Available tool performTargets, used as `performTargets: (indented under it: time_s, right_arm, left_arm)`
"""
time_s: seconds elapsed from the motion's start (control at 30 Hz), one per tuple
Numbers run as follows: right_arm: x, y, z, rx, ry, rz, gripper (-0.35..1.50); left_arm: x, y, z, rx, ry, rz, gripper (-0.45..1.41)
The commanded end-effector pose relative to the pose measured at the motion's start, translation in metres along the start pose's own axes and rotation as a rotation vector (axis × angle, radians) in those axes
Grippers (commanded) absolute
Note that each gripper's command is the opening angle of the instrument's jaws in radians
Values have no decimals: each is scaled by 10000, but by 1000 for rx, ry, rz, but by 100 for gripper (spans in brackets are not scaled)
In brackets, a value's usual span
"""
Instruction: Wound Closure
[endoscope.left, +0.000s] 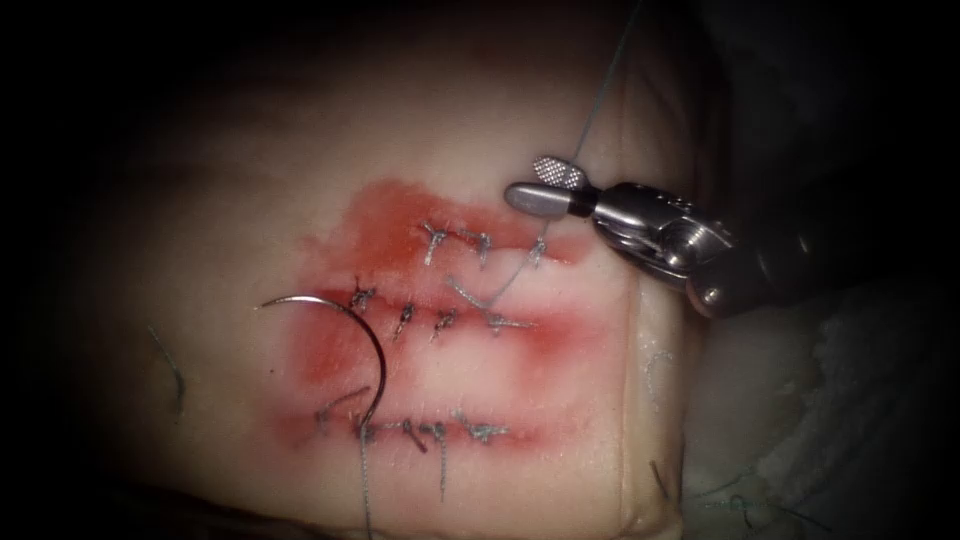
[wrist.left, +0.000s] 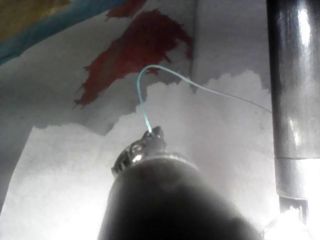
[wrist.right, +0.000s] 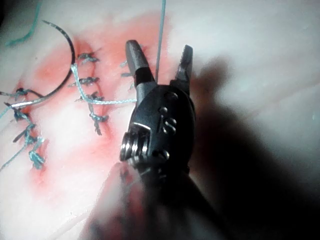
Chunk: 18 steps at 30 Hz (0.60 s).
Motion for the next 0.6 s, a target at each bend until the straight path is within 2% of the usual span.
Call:
performTargets:
  time_s: [0.03, 0.33, 0.43, 0.47, 0.53, 0.57, 0.6]
  right_arm:
    - [6, 4, 12, -8, 1, -1, 126]
    - [11, 7, 32, -1, -3, -4, 120]
    - [11, 7, 34, -15, 7, -4, 110]
    - [12, 6, 34, -28, 16, -5, 94]
    - [13, 5, 35, -34, 20, -6, 89]
    - [13, 5, 35, -40, 25, -7, 78]
    - [14, 4, 35, -59, 38, -11, 54]
  left_arm:
    - [-7, 4, 8, -1, -5, 3, -45]
    - [-6, 4, 8, -2, -5, 4, -45]
    - [-5, 4, 9, -2, -5, 5, -45]
    - [-4, 4, 9, -3, -5, 5, -45]
    - [-4, 4, 9, -3, -5, 6, -45]
    - [-4, 4, 9, -3, -5, 6, -45]
    - [-3, 4, 9, -4, -5, 6, -45]
